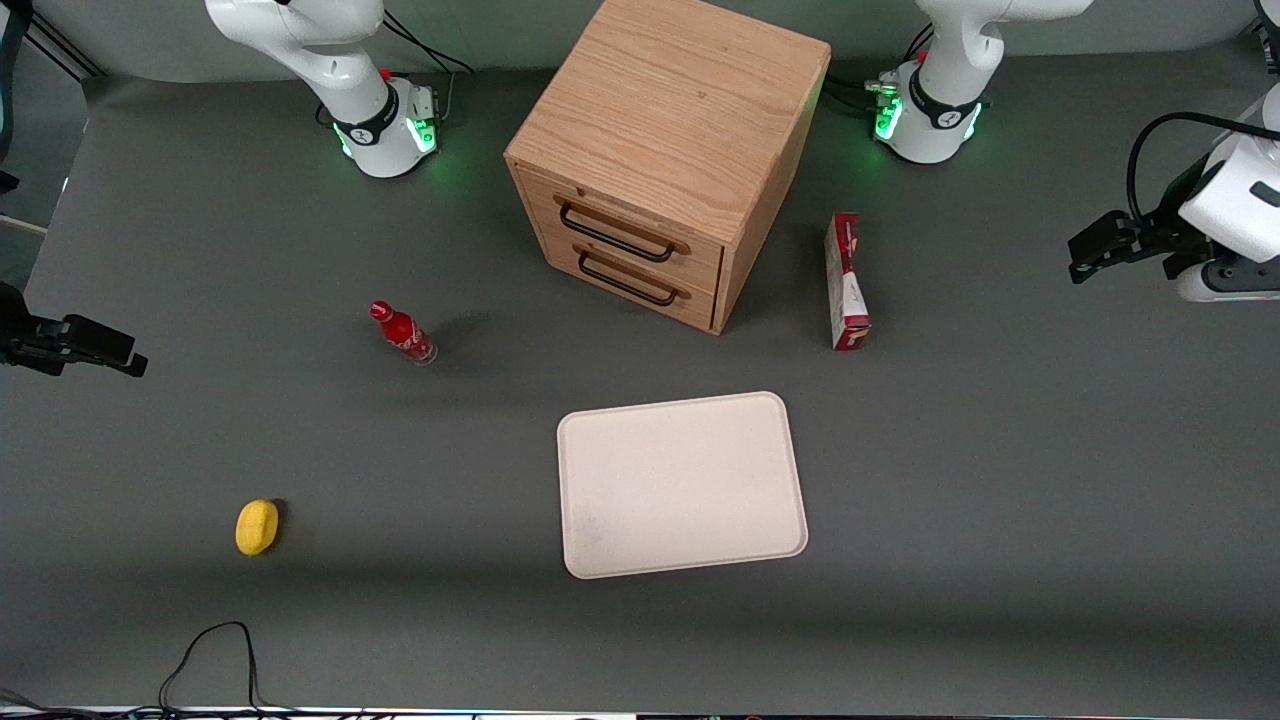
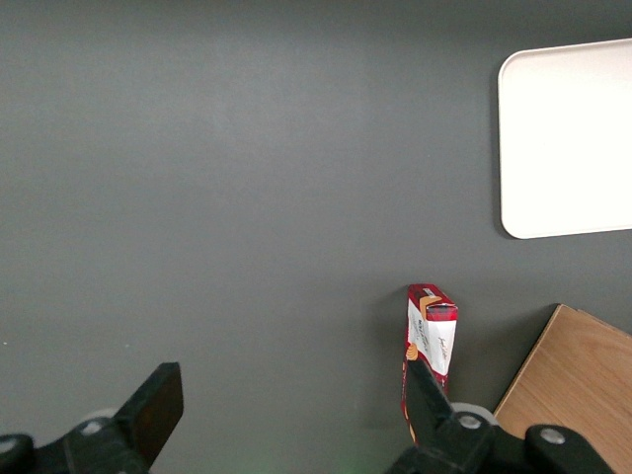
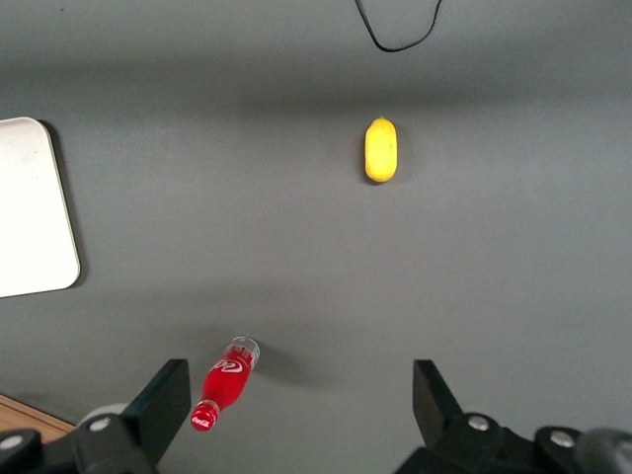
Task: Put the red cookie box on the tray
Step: 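Move the left gripper down over the upright red-and-white cookie box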
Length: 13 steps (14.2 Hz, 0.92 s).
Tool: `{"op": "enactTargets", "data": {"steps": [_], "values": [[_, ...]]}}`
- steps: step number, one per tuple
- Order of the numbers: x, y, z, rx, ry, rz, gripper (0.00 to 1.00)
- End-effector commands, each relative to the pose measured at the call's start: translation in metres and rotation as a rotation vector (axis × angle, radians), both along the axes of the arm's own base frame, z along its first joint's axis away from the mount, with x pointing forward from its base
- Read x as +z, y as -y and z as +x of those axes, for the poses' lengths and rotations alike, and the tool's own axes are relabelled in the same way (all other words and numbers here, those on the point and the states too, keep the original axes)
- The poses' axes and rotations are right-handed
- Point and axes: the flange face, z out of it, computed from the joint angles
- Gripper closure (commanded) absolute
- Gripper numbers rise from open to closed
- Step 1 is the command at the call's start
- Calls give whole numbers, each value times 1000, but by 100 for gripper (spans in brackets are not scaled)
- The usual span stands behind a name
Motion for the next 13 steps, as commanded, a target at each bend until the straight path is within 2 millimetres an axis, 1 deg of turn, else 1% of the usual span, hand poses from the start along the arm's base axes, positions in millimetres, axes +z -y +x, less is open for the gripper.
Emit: {"op": "enactTargets", "data": {"steps": [1,4,5,6,7,8,9,10,11,12,13], "values": [[5,2,1,-25,-12,-12,0],[-1,10,1,-45,-26,-9,0],[-8,13,0,-48,-43,-11,0],[-20,23,-4,-64,-80,-16,0],[-31,42,-9,-85,-110,-15,0],[-52,57,-14,-90,-141,-10,0],[-75,70,-20,-51,-156,2,0],[-95,87,-29,-19,-148,14,0],[-116,110,-40,-5,-145,24,0],[-143,124,-51,18,-145,36,0],[-165,145,-66,12,-123,43,0]]}}
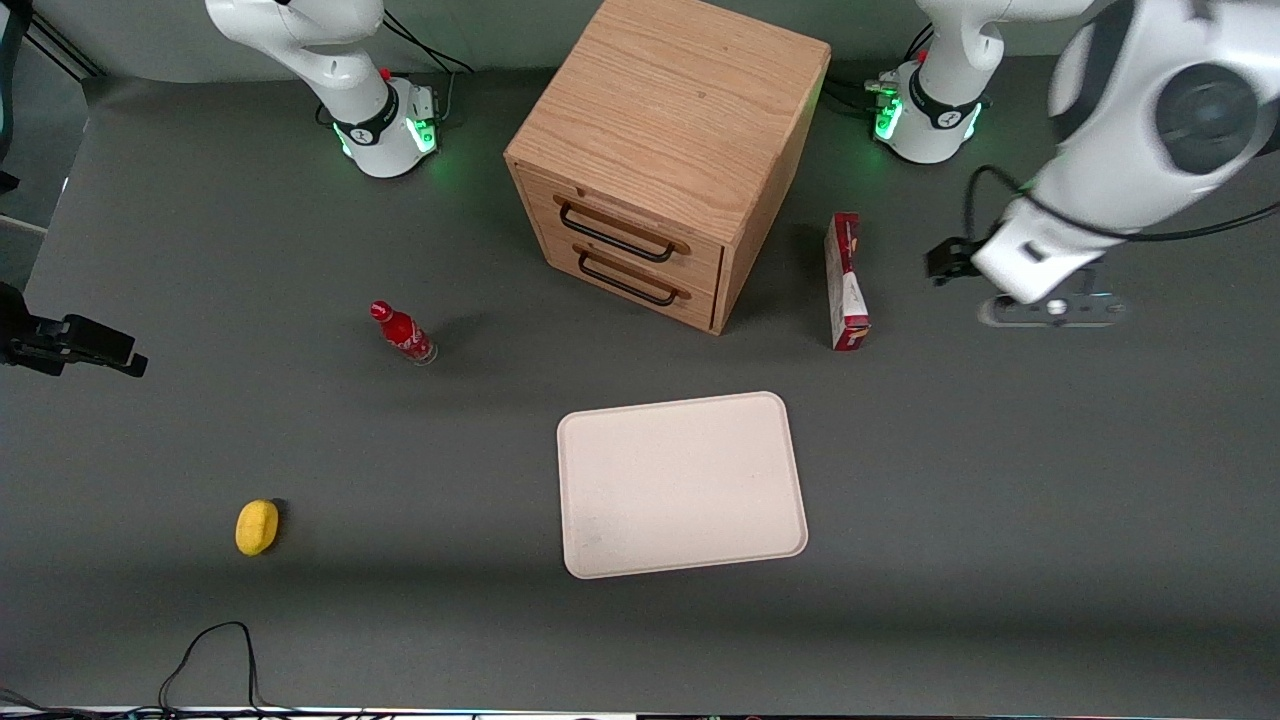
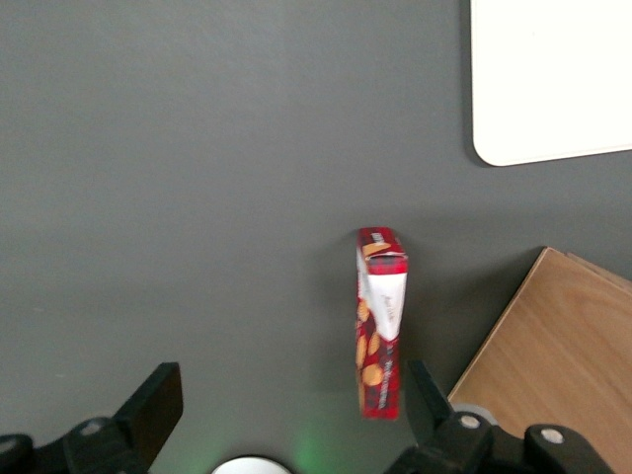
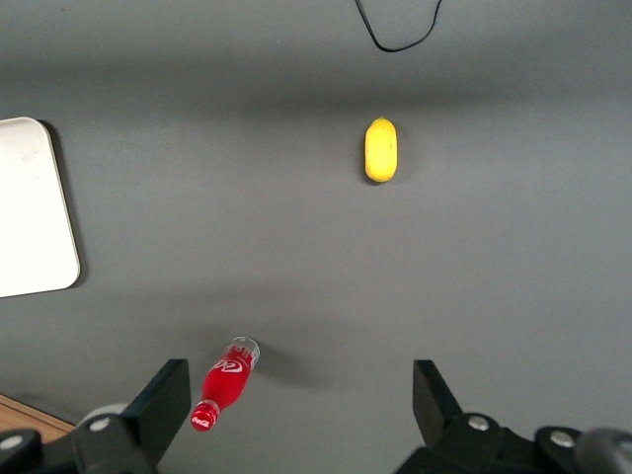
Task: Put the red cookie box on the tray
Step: 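Move the left gripper down over the upright red-and-white cookie box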
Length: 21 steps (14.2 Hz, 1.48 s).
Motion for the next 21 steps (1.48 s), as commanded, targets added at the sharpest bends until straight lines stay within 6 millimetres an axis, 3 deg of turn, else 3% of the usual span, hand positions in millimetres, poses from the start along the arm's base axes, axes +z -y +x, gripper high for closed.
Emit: {"op": "enactTargets", "data": {"steps": [1,4,7,10,13,14,15,16,21], "values": [[-61,37,-50,36,42,27,0],[-128,63,-89,25,98,23,0],[-184,53,-120,31,148,1,0],[-225,45,-146,20,161,-20,0],[-248,53,-159,49,132,-22,1],[-252,55,-161,48,126,-24,11],[-253,55,-161,51,124,-24,48],[-253,55,-161,49,121,-21,99],[-246,56,-154,37,112,-14,100]]}}
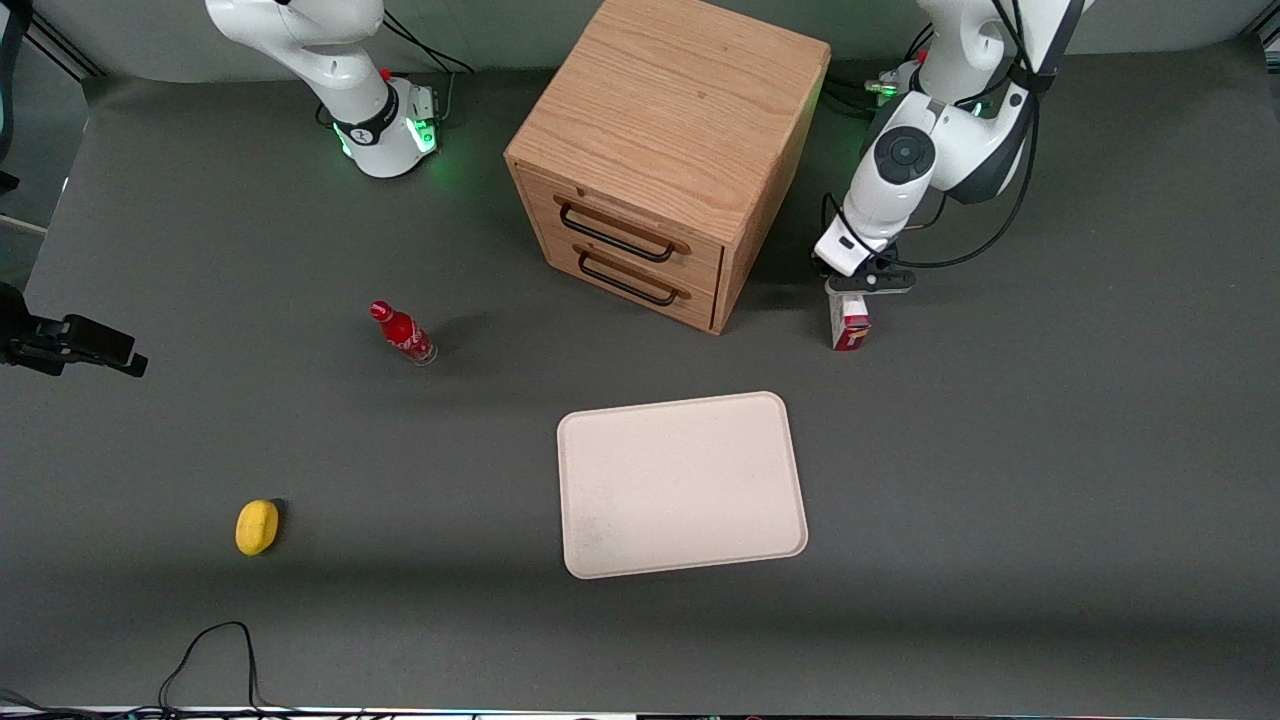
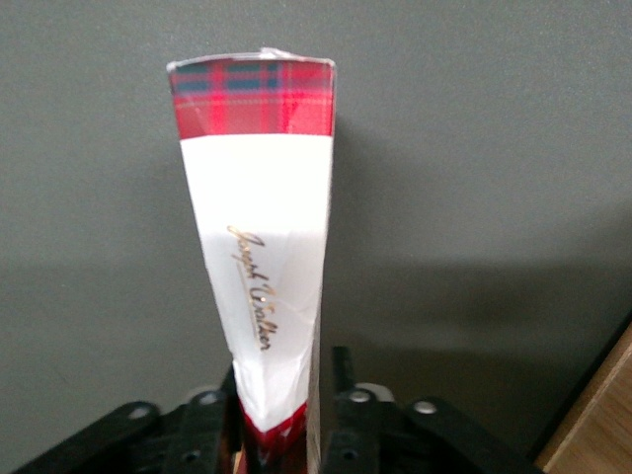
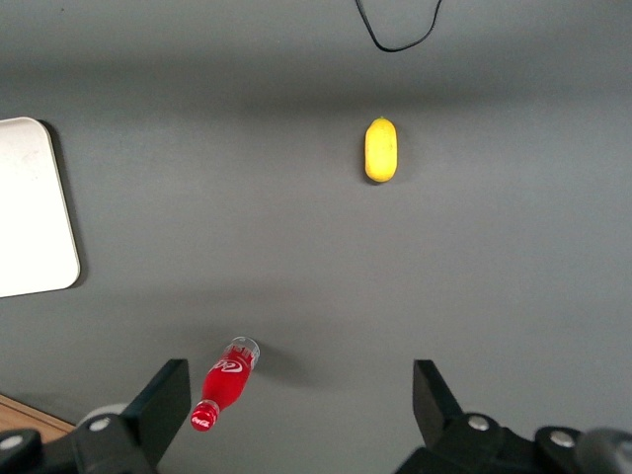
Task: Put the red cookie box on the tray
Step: 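Close the left gripper on the cookie box and lift it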
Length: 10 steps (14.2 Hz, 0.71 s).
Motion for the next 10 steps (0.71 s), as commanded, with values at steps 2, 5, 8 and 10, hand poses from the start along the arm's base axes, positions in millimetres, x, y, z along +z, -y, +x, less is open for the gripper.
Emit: {"op": "enactTargets", "data": {"steps": [2,5,8,10], "values": [[27,9,20,14,-34,26,100],[79,11,64,45,-101,70,100],[162,-1,123,66,-100,54,100],[221,-10,158,122,-71,10,100]]}}
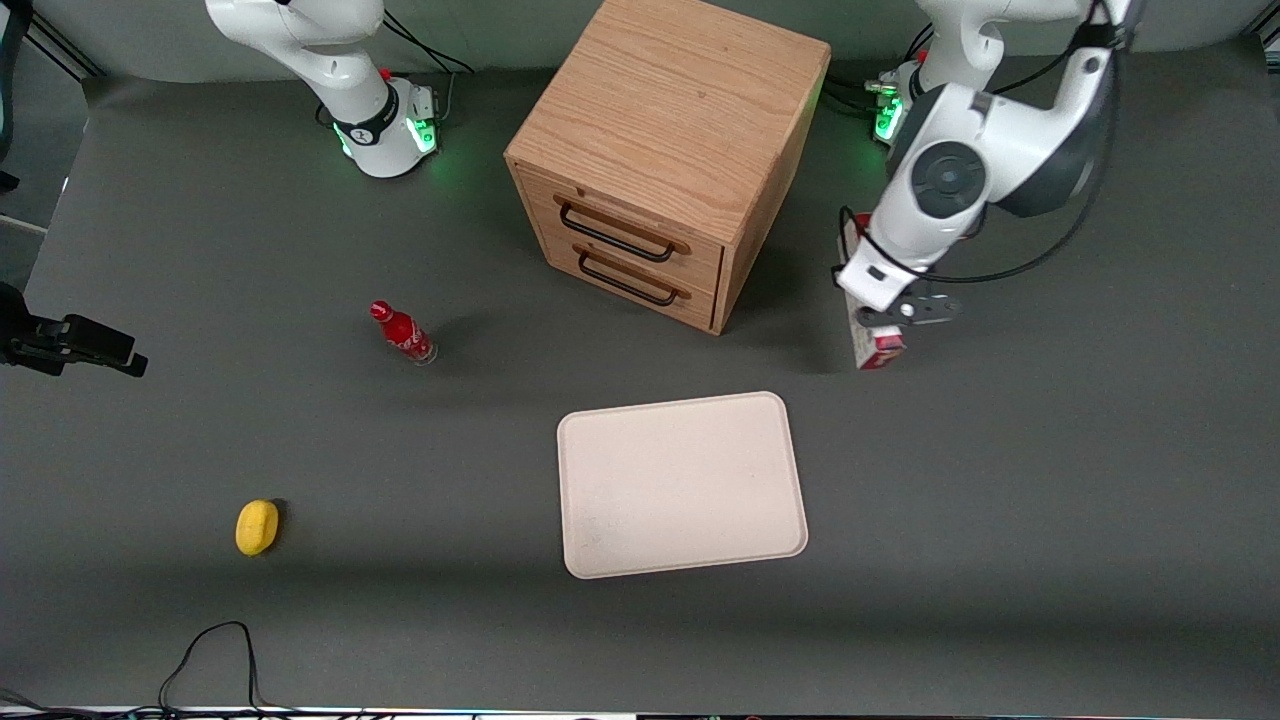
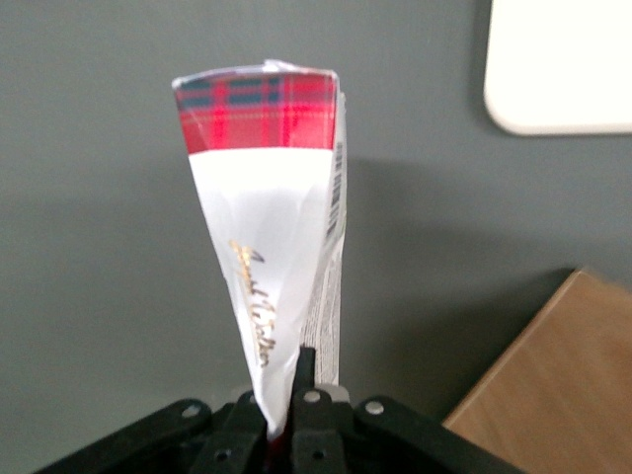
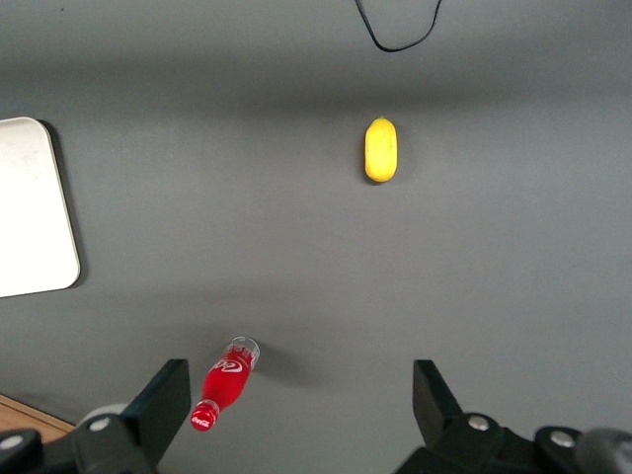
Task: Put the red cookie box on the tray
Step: 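Carry the held cookie box over to the white tray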
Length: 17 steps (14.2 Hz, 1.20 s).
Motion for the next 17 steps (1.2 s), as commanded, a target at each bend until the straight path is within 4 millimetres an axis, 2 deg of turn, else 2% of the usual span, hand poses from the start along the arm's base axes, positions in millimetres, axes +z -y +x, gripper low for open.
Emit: {"op": "enactTargets", "data": {"steps": [1,4,6,8,9,11,12,14,17], "values": [[84,-12,52,54,29,-49,100],[149,-30,103,210,38,-156,100],[170,-23,133,306,49,-196,100],[168,-9,163,351,47,-201,100],[162,4,177,341,46,-202,100],[128,23,204,307,52,-165,100],[108,45,211,272,66,-152,100],[69,85,219,211,107,-133,100],[12,122,225,146,152,-128,100]]}}
